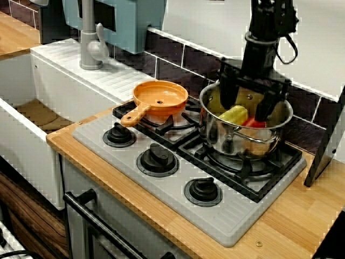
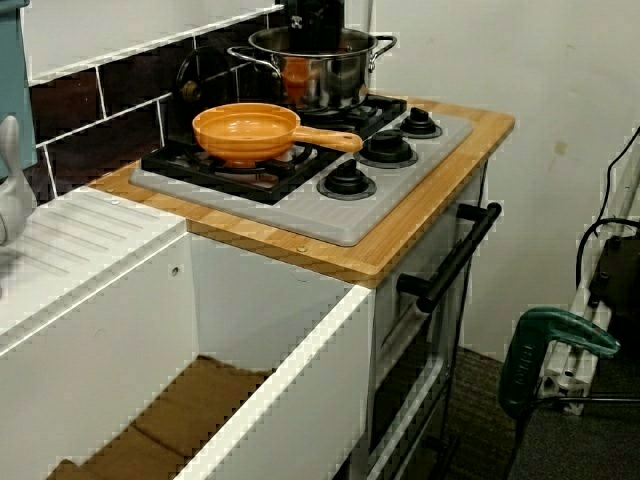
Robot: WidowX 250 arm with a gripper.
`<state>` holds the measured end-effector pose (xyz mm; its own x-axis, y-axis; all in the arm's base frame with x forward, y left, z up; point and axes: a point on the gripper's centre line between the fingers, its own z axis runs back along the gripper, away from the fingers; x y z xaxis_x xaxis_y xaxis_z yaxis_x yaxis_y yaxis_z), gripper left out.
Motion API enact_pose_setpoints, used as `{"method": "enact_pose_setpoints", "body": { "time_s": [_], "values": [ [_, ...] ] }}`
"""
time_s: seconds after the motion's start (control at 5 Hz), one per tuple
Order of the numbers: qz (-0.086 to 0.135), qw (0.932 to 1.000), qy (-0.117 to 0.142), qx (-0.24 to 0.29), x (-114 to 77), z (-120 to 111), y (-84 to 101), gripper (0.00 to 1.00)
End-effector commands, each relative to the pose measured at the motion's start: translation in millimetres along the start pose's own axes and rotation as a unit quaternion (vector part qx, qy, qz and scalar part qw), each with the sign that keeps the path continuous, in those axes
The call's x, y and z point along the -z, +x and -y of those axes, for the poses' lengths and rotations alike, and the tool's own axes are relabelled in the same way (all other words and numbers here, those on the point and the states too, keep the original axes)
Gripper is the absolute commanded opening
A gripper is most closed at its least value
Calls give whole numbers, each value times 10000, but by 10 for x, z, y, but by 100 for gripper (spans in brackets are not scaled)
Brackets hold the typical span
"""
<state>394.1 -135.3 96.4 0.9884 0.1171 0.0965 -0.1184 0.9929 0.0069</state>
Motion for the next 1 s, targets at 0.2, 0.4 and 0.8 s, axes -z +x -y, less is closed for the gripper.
{"method": "enact_pose_setpoints", "body": {
  "time_s": [0.2, 0.4, 0.8],
  "values": [
    [401, 9990, -168, -62, -104, 111, -109, 100],
    [344, 9993, -118, -83, -44, 91, -113, 100],
    [258, 9995, -73, -149, -17, 45, -67, 100]
  ]
}}
